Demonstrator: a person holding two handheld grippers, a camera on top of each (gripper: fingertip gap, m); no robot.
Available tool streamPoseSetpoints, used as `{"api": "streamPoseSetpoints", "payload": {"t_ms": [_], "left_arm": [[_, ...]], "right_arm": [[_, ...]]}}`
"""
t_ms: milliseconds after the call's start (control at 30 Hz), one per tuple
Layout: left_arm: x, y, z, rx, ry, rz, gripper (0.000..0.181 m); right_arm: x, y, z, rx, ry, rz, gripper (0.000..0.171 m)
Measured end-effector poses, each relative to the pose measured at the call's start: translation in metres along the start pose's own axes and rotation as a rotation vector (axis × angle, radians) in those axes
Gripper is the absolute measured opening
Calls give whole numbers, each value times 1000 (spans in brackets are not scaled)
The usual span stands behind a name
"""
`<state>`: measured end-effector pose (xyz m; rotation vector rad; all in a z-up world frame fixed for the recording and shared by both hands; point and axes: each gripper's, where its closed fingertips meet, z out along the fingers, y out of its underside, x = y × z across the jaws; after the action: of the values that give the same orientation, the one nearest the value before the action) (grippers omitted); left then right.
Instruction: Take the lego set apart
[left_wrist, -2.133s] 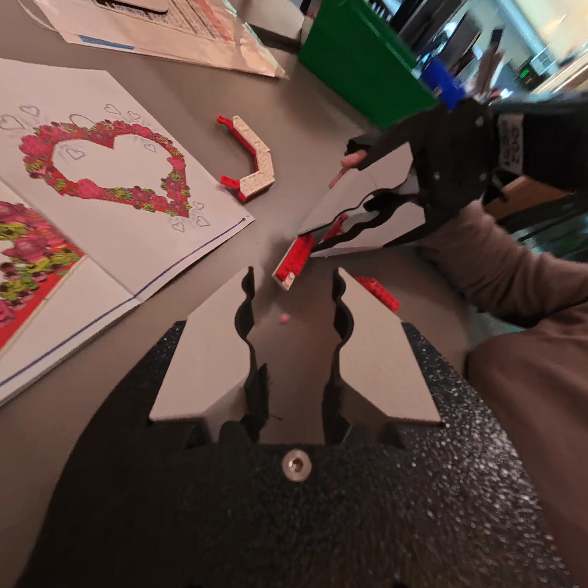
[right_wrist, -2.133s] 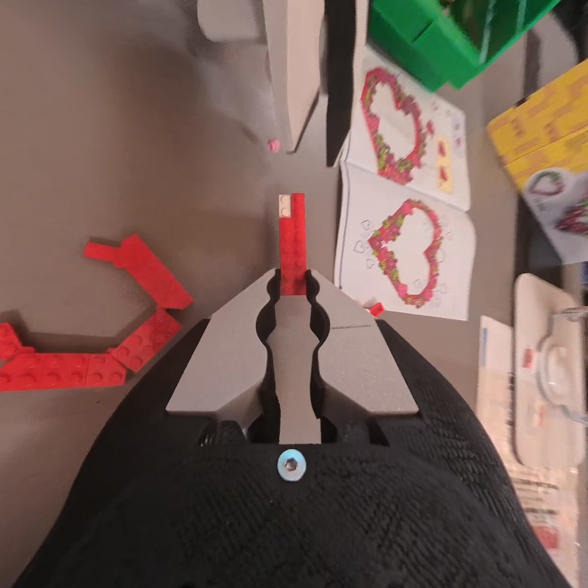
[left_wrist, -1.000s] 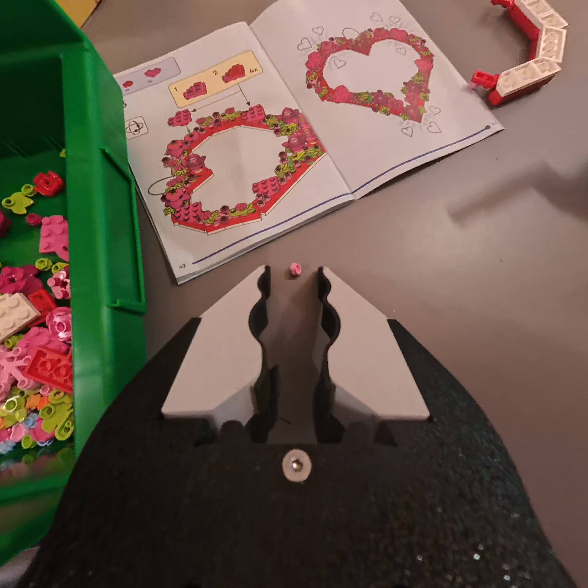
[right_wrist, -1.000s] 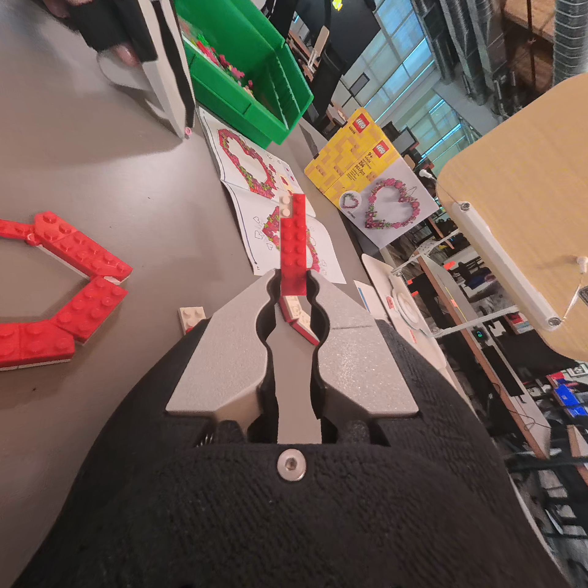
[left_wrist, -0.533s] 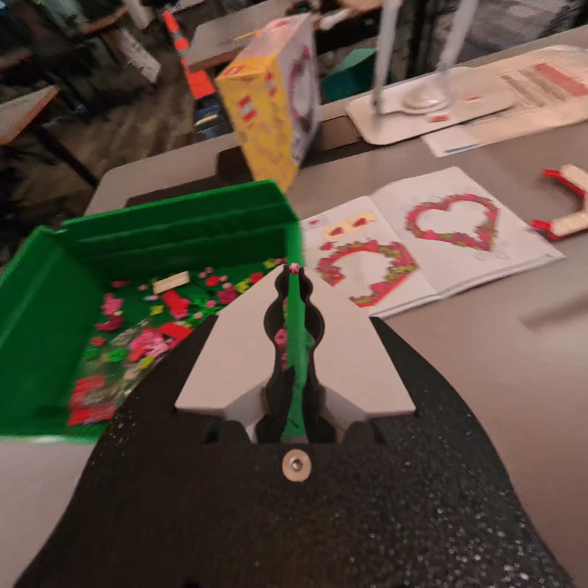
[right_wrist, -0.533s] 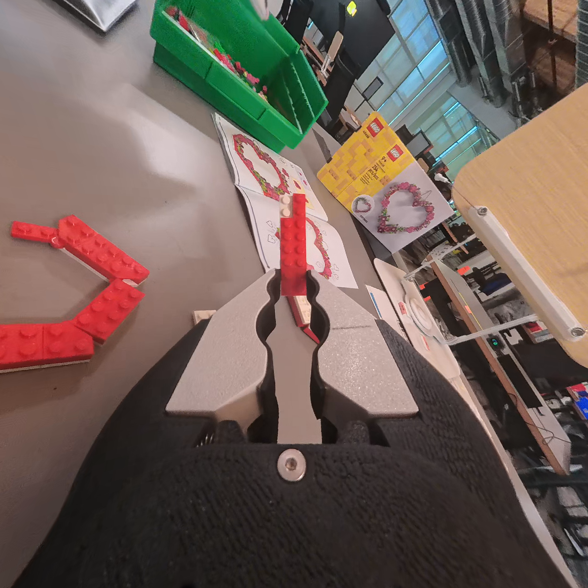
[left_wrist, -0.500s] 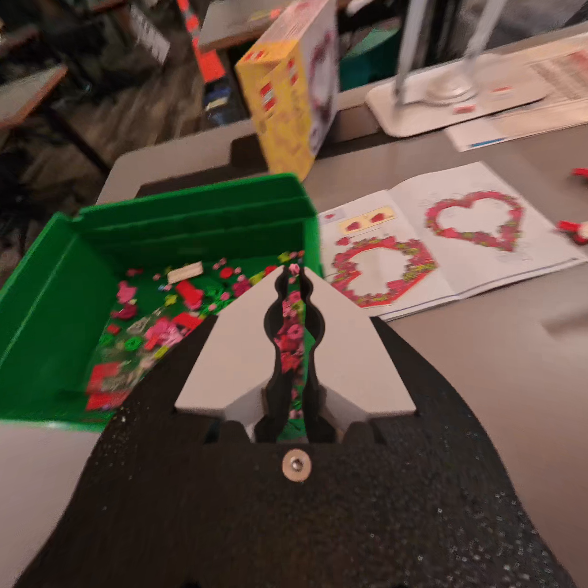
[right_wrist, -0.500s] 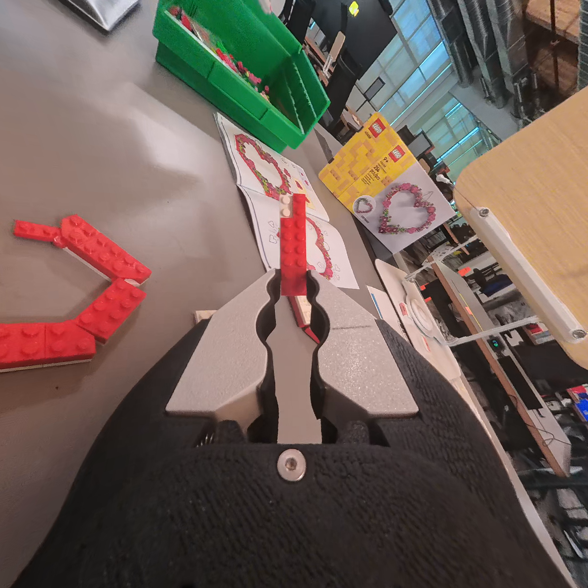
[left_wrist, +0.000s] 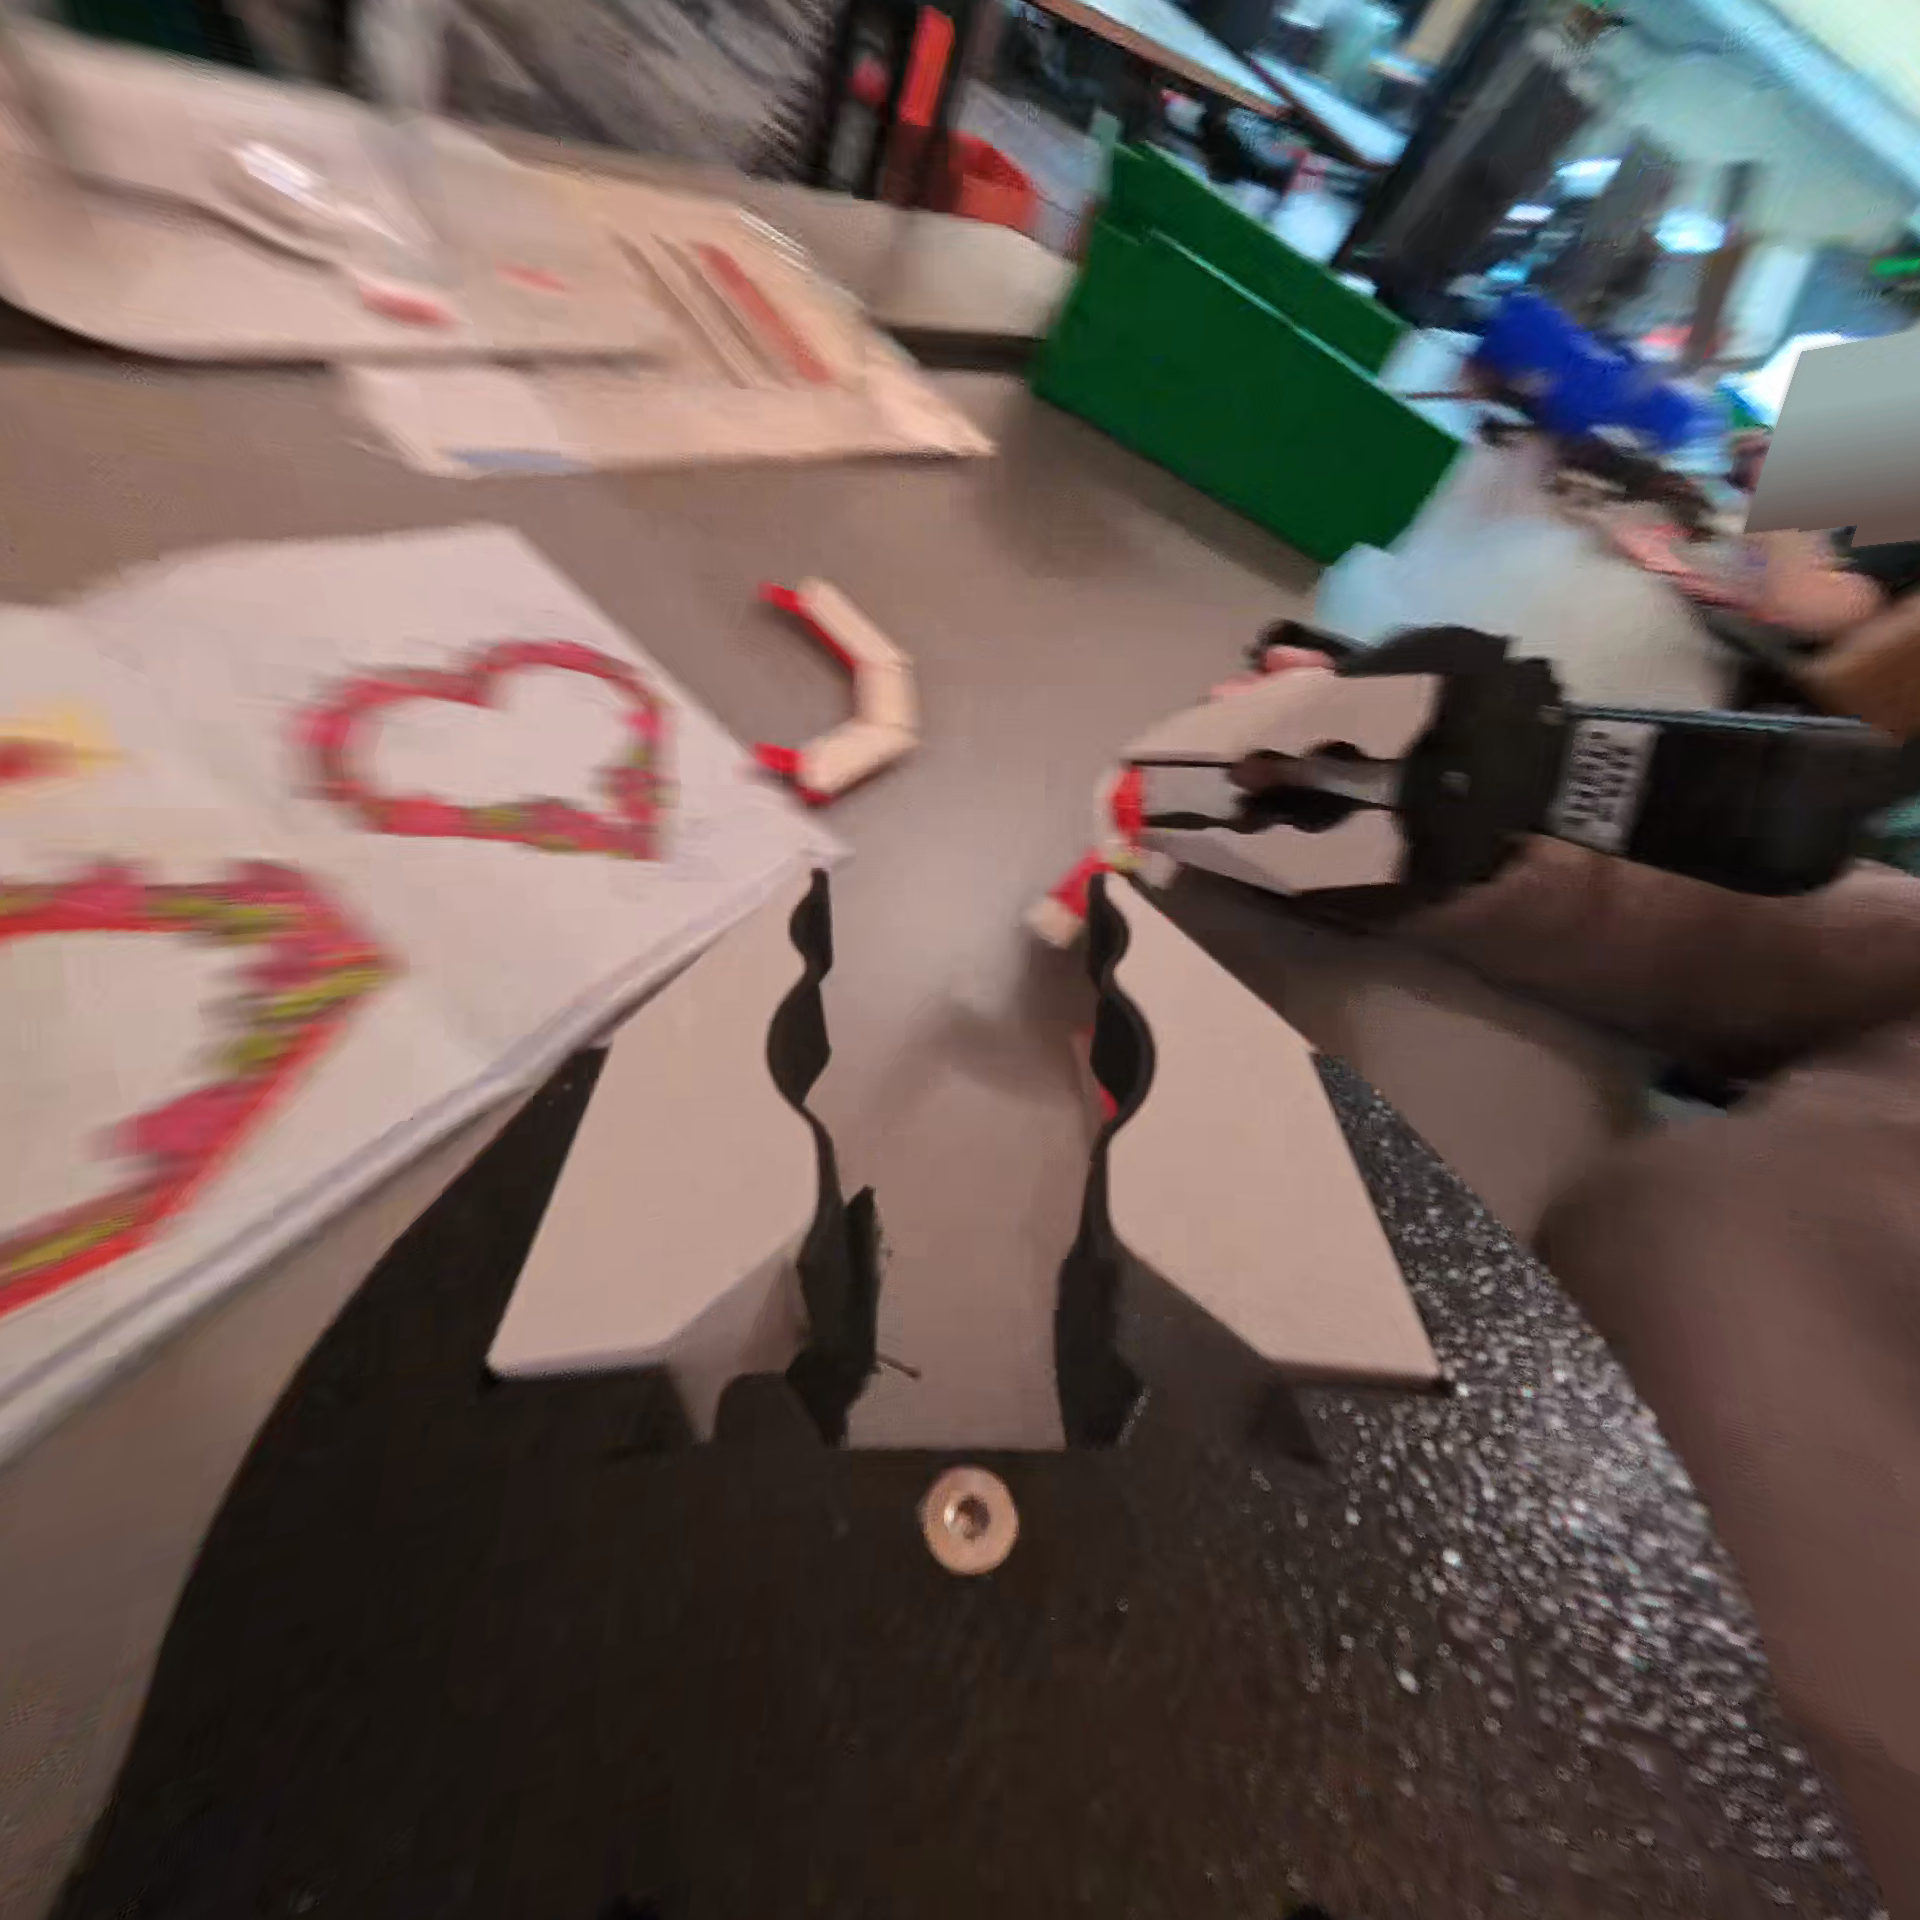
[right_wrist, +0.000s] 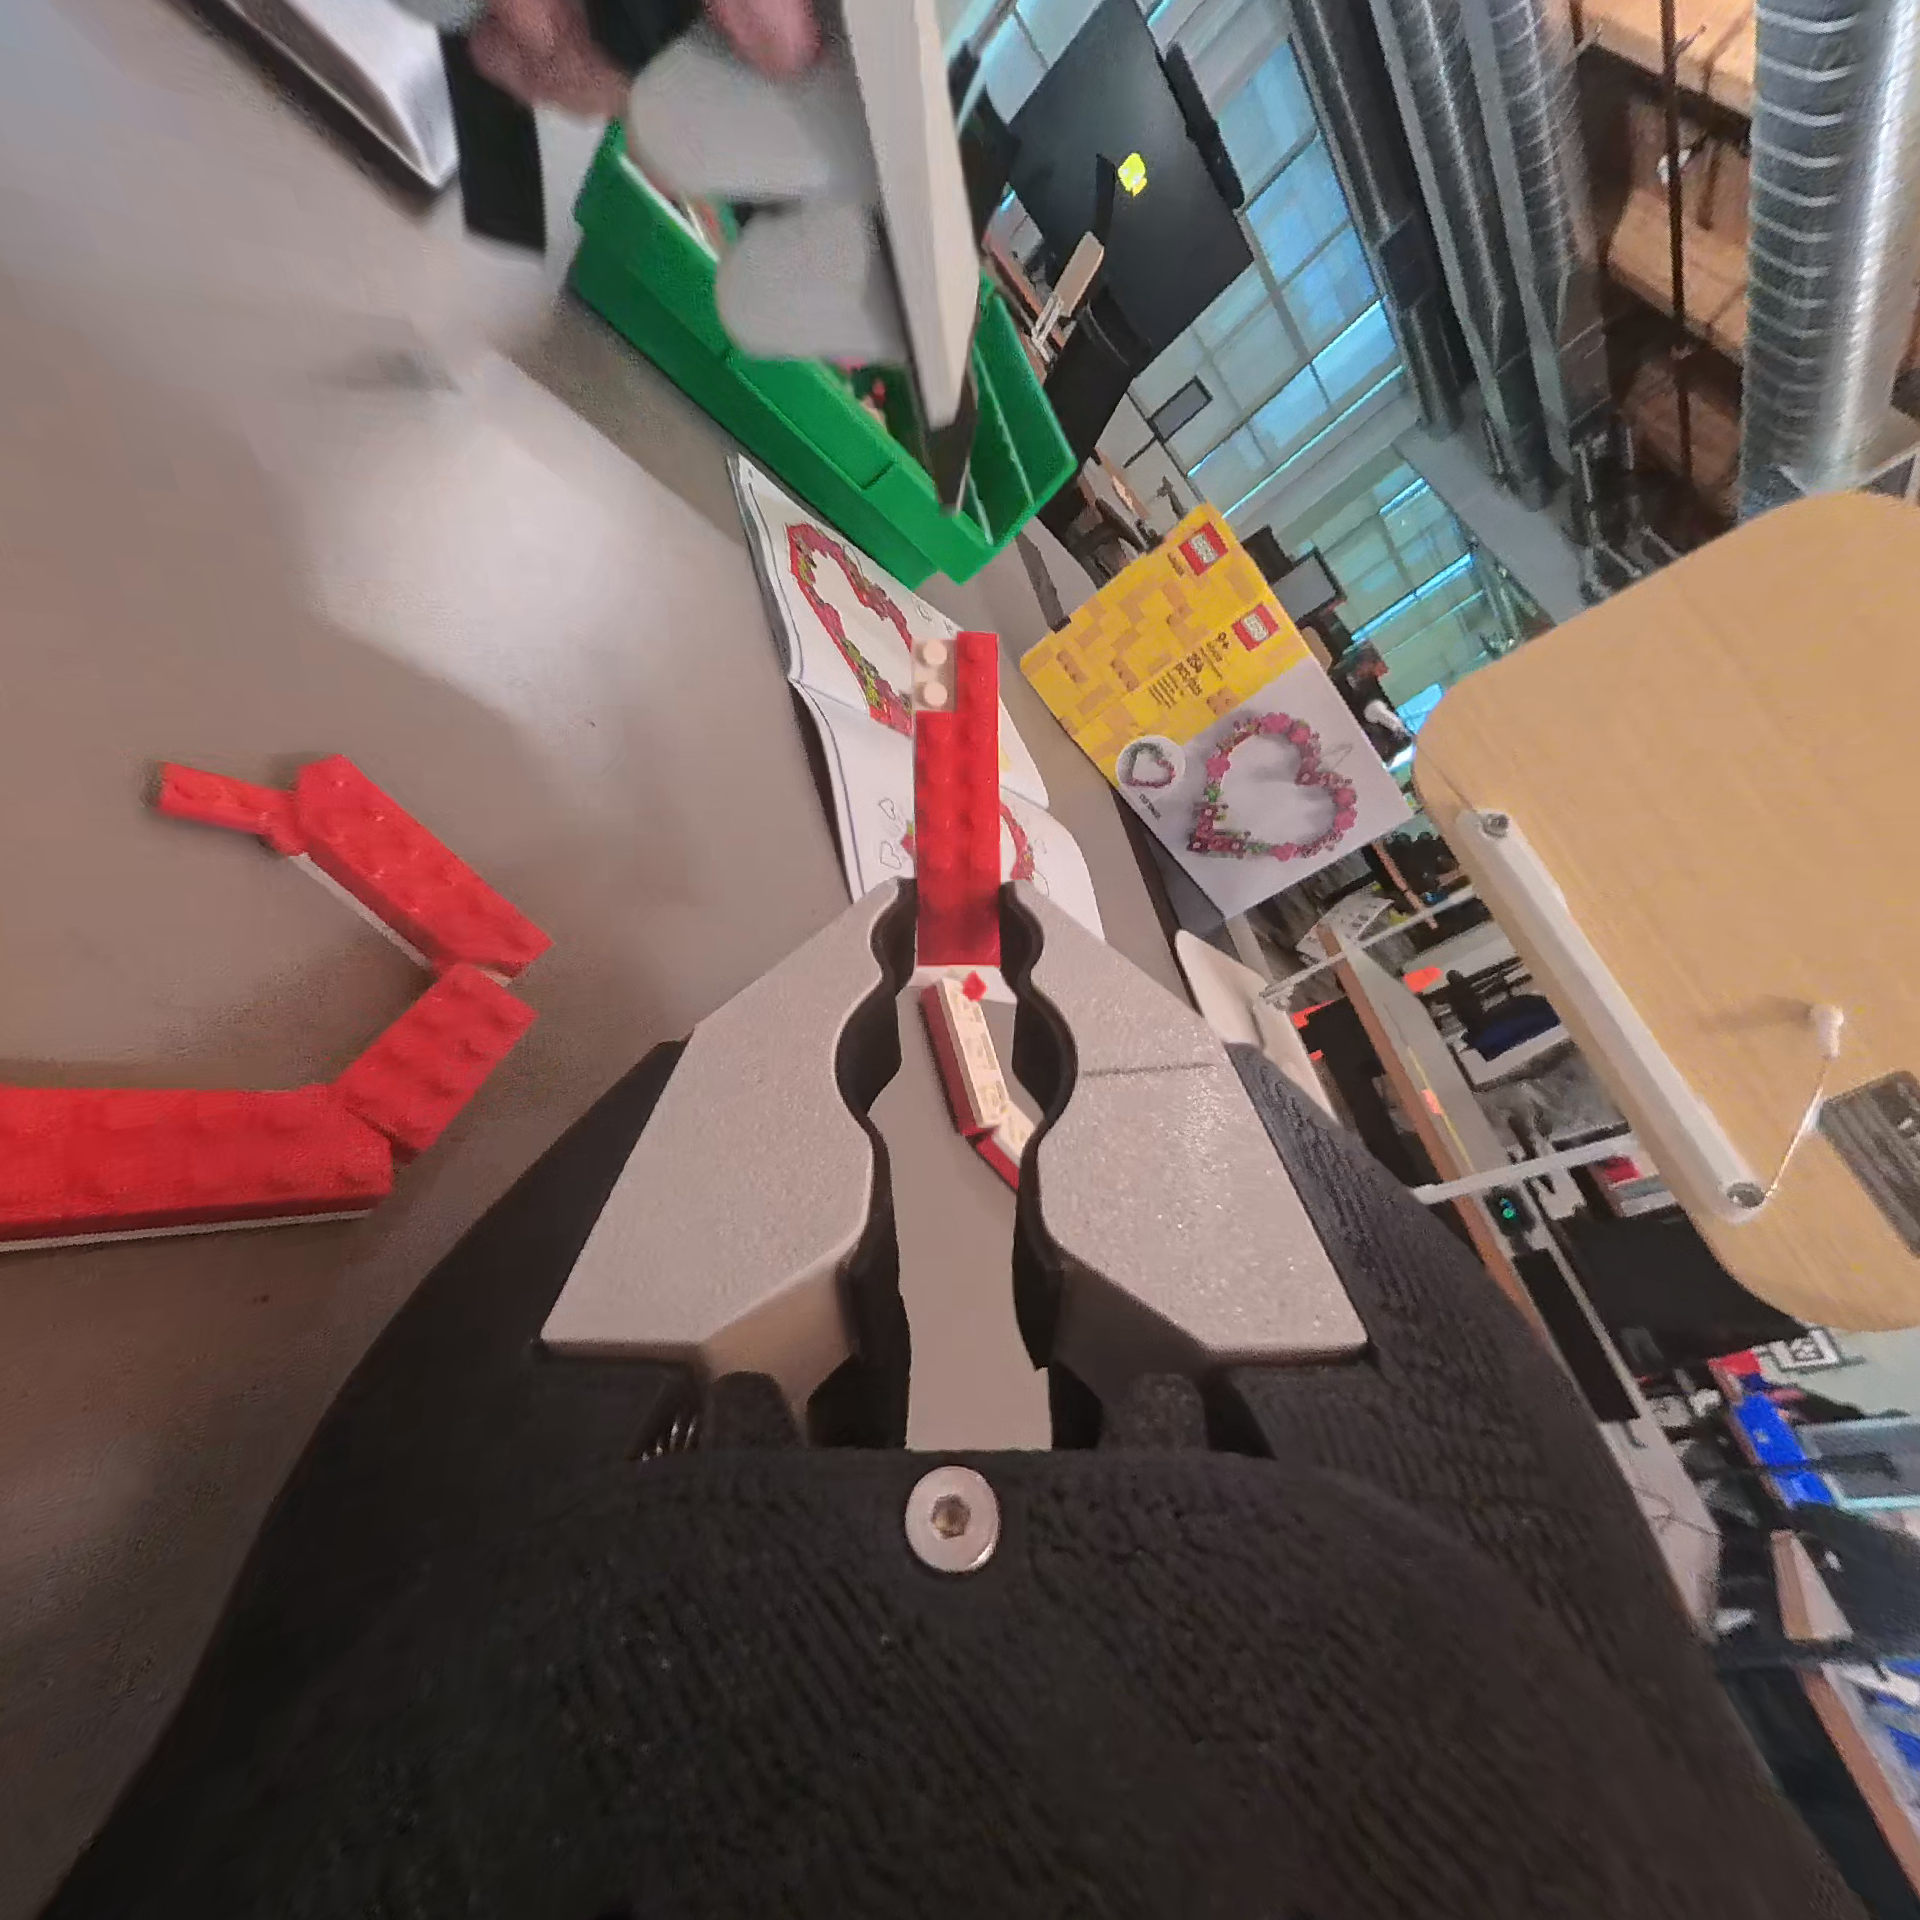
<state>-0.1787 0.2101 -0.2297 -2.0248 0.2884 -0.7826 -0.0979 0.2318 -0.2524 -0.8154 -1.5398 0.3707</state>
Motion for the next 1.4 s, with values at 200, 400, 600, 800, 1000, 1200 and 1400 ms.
{"api": "streamPoseSetpoints", "payload": {"t_ms": [200,400,600,800,1000,1200,1400], "left_arm": [[41,25,46,-41,263,-114,19],[40,17,40,16,301,-133,5],[41,20,41,21,333,-155,3],[33,22,46,30,289,-256,3],[34,26,48,26,403,-467,3],[38,28,47,7,460,-512,3],[32,34,50,-14,321,-318,6]], "right_arm": [[-6,-6,-1,13,-6,-45,15],[-8,-8,-1,26,-20,-34,15],[-9,-8,-1,34,-31,-15,15],[5,-1,3,-79,107,-220,34],[6,3,4,-213,226,-611,19],[7,8,7,-284,231,-725,8],[-11,21,10,-301,-22,-390,7]]}}
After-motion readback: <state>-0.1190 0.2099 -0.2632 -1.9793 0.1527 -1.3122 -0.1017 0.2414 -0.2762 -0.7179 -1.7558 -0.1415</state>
